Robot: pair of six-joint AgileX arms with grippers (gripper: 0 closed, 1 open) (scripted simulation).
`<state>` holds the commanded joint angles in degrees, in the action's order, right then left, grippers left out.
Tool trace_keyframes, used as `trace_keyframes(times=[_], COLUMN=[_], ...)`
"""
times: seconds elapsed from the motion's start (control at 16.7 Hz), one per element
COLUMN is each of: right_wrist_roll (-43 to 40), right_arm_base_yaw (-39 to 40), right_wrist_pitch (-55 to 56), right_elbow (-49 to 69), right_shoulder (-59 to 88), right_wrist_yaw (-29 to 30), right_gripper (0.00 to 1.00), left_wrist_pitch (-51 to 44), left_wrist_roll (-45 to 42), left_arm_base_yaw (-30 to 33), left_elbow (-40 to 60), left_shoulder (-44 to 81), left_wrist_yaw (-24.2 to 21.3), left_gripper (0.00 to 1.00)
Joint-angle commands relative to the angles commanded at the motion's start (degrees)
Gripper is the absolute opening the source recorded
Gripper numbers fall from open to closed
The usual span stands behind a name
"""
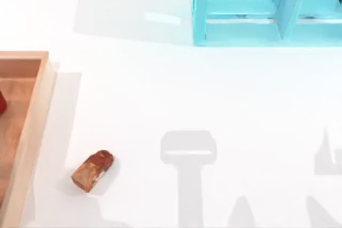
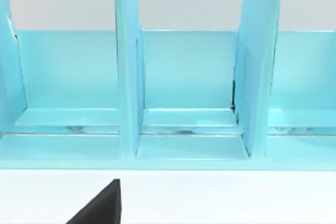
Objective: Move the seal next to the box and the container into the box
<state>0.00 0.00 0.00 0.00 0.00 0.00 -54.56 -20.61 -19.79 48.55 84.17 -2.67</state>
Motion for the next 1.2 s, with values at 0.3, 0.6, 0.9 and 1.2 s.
trace_keyframes(times=[0.3,0.6,0.9,1.2], right_wrist_roll=[0.00,0.00,0.00,0.00], right_arm_base_yaw=[0.00,0.00,0.00,0.00], right_wrist_pitch=[0.00,0.00,0.00,0.00], right_elbow=[0.00,0.00,0.00,0.00], right_shoulder=[0.00,0.00,0.00,0.00], right_wrist_yaw=[0.00,0.00,0.00,0.00], right_gripper=[1.00,1.00,1.00,1.00], left_wrist_pitch=[0.00,0.00,-0.57,-8.00], left_wrist_roll=[0.00,0.00,0.12,-0.93], left_arm_base_yaw=[0.00,0.00,-0.05,-0.61], left_elbow=[0.00,0.00,0.75,10.21], left_shoulder=[0.00,0.00,-0.60,-5.36], left_wrist_yaw=[0.00,0.00,-0.59,-3.77], left_gripper=[1.00,1.00,1.00,1.00])
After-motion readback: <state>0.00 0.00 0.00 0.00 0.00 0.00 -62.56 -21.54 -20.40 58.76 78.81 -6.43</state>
